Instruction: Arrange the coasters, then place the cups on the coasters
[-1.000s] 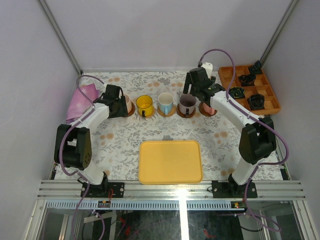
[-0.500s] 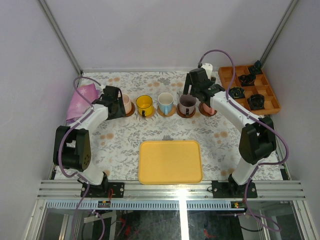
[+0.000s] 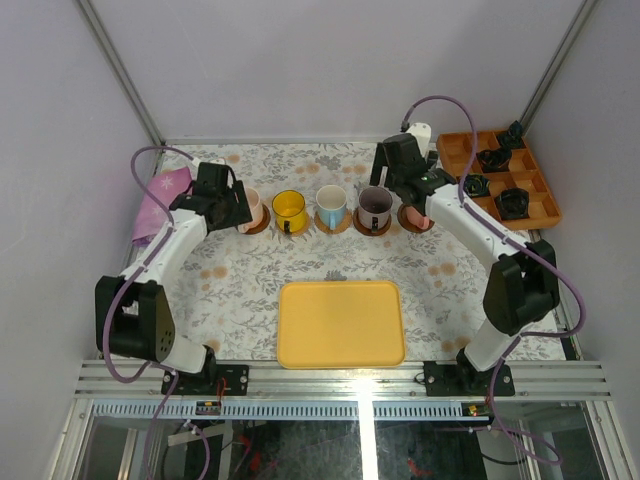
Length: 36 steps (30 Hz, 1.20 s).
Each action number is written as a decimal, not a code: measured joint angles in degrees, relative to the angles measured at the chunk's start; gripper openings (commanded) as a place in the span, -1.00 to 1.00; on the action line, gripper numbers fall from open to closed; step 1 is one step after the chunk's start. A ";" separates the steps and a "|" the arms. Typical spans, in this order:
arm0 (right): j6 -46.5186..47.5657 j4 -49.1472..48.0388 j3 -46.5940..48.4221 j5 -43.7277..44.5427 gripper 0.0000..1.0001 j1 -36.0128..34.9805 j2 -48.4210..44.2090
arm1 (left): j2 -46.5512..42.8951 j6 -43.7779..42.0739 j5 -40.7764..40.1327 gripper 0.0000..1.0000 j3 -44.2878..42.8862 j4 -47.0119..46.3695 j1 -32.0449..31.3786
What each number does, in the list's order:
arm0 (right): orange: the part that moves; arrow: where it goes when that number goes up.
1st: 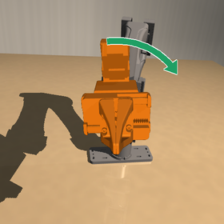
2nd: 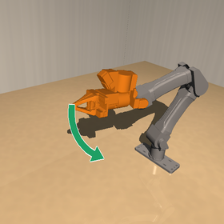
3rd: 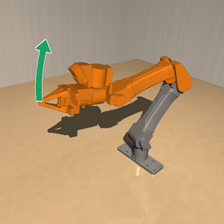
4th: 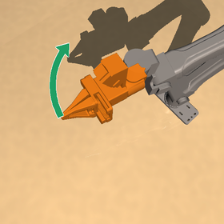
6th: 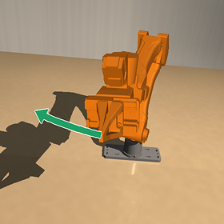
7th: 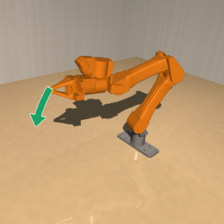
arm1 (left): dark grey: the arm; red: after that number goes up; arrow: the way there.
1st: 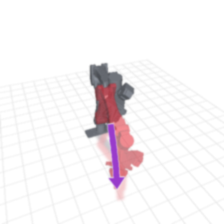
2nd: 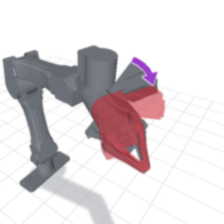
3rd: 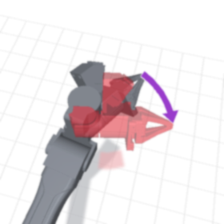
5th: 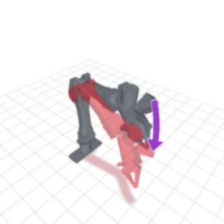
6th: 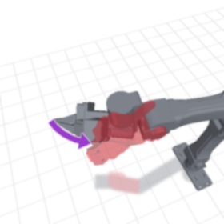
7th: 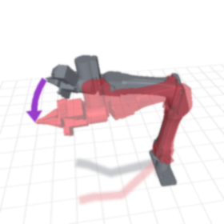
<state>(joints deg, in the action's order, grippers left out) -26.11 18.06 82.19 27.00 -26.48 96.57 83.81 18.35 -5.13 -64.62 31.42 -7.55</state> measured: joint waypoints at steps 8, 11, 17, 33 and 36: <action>0.83 -1.36 -0.87 2.43 0.98 5.29 -5.53 | -2.43 0.37 -0.59 1.00 -3.85 -0.44 1.53; 0.79 -1.73 -2.54 2.95 0.99 9.44 -7.58 | -2.01 0.92 -0.33 1.00 -4.24 -0.94 4.17; -0.33 -2.10 -9.51 5.16 0.98 17.81 -15.72 | -1.77 3.50 -0.55 1.00 -6.21 -1.81 11.85; 1.18 -2.99 -19.76 14.75 0.98 22.84 -29.35 | -5.46 4.22 3.58 1.00 -4.26 -3.63 22.97; 1.84 -3.34 -20.35 15.76 0.98 22.84 -29.75 | -6.82 3.91 3.67 1.00 -2.84 -3.82 22.97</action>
<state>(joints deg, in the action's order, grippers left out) -24.27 14.72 61.84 42.76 -3.64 66.83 76.99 22.26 -1.45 -67.46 27.59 15.42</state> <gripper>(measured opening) 0.993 0.996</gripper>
